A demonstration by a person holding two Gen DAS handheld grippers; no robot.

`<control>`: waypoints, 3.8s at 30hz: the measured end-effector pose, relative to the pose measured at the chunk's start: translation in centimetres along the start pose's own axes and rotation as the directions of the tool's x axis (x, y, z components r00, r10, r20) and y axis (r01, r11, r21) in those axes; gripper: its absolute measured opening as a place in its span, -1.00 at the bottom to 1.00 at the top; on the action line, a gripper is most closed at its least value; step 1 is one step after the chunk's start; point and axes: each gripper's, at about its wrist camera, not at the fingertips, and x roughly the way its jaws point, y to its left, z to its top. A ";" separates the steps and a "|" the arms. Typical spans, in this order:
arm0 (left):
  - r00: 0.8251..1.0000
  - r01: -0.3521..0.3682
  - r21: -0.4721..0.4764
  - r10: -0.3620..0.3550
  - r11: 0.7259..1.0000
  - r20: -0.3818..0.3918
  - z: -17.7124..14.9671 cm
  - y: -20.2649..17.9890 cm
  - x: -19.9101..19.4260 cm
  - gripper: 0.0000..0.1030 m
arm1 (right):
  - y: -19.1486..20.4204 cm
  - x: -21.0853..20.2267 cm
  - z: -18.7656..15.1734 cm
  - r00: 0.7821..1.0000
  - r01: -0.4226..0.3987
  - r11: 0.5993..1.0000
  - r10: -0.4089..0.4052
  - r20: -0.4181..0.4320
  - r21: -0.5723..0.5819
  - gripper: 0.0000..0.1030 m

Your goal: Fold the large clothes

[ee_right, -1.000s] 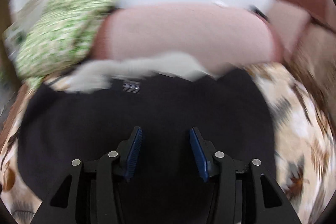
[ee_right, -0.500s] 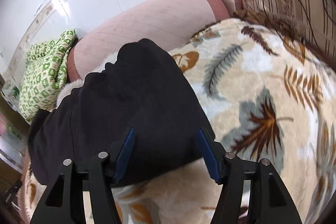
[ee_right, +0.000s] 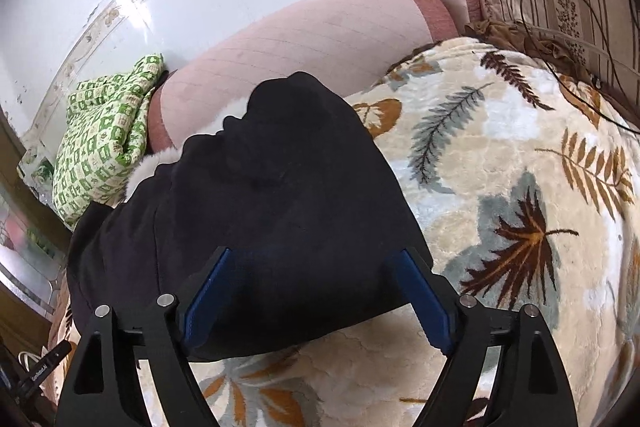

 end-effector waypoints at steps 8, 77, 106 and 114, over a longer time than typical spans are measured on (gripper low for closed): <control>0.993 0.118 -0.189 -0.118 0.975 0.010 3.3 5.2 0.8 0.60 | -2.3 -0.3 -0.1 0.999 -0.027 0.992 0.032 -0.036 0.121 0.80; 0.927 0.367 -0.235 -0.376 0.900 0.008 3.3 6.1 -3.1 0.11 | -8.5 -0.1 -2.4 0.911 -0.154 0.829 0.330 -0.247 0.537 0.45; 0.960 0.202 -0.054 -0.208 0.978 -0.186 11.7 -4.1 13.5 0.63 | 8.1 12.5 4.7 0.995 0.022 0.966 -0.047 -0.089 -0.257 0.48; 0.913 0.302 -0.251 -0.355 0.920 -0.202 11.1 -1.2 18.6 0.88 | 5.8 17.2 5.9 0.987 -0.069 0.995 0.058 -0.149 -0.069 0.52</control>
